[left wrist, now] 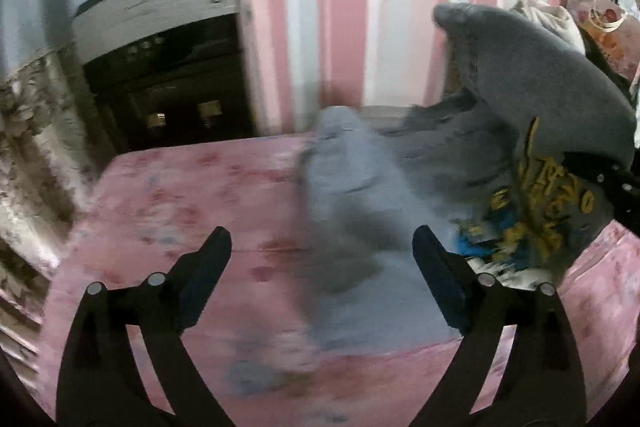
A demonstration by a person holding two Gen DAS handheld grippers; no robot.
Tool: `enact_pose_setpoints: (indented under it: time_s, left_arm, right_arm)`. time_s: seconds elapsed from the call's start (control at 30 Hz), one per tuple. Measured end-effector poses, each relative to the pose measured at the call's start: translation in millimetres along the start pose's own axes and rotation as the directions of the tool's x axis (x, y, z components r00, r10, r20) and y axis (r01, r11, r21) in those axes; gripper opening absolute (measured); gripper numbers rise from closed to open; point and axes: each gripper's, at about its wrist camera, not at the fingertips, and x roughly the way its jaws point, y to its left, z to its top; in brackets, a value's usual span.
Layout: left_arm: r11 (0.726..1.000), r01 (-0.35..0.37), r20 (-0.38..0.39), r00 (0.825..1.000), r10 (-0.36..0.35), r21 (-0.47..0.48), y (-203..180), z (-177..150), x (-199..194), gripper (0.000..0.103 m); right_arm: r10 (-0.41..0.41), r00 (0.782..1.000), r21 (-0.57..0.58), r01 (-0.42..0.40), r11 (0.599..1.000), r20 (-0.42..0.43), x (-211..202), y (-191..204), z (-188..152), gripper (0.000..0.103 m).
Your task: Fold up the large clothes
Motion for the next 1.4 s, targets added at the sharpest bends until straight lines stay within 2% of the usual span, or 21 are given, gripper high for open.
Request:
enact_pose_setpoints:
  time_s: [0.17,0.23,0.37,0.4,0.47,0.77,0.83,0.87,0.9,1.23,1.4]
  left_arm:
    - [0.999,-0.030,0.027,0.999,0.031,-0.027,53,-5,-12,0.093]
    - [0.998,-0.029,0.032,0.999,0.031,-0.049,69,-7,-14,0.093]
    - [0.996,-0.026,0.003,1.000,0.026,-0.082,89,-5,-8,0.093]
    - [0.996,-0.024,0.000,1.000,0.024,-0.081,90,-5,-7,0.093]
    - [0.997,-0.023,-0.005,1.000,0.023,-0.070,92,-6,-7,0.093]
    - [0.998,-0.007,-0.014,1.000,0.006,-0.068,88,-8,-5,0.096]
    - [0.998,-0.009,-0.015,1.000,0.008,-0.059,85,-9,-4,0.096]
    - [0.998,-0.009,-0.015,1.000,0.008,-0.055,83,-9,-3,0.096]
    - [0.999,-0.010,-0.015,1.000,0.009,-0.051,81,-9,-3,0.096]
    - [0.999,-0.030,-0.008,1.000,0.030,0.013,63,-14,-3,0.096]
    - [0.999,-0.013,-0.006,1.000,0.013,0.032,54,-15,-7,0.096]
  right_arm:
    - [0.034,0.999,-0.042,-0.035,0.998,-0.020,0,52,12,0.031]
    - [0.027,0.998,-0.068,-0.031,0.997,-0.062,10,78,13,0.031]
    - [-0.003,0.982,-0.115,-0.019,0.993,-0.189,51,118,-7,0.032]
    - [-0.018,0.979,-0.132,-0.009,0.991,-0.204,58,124,-15,0.032]
    - [-0.061,0.982,-0.187,0.027,0.982,-0.179,61,132,-26,0.032]
    - [-0.033,0.990,-0.247,-0.003,0.969,-0.141,40,112,-30,0.038]
    - [-0.012,0.992,-0.266,-0.023,0.964,-0.128,35,116,-27,0.054]
    - [0.012,0.992,-0.260,-0.044,0.965,-0.123,32,116,-26,0.085]
    - [0.029,0.993,-0.249,-0.057,0.967,-0.117,29,116,-27,0.090]
    - [0.020,0.998,-0.250,-0.033,0.968,-0.055,-2,104,-27,0.088]
    - [-0.027,1.000,-0.235,0.024,0.972,-0.012,-24,81,-23,0.088]
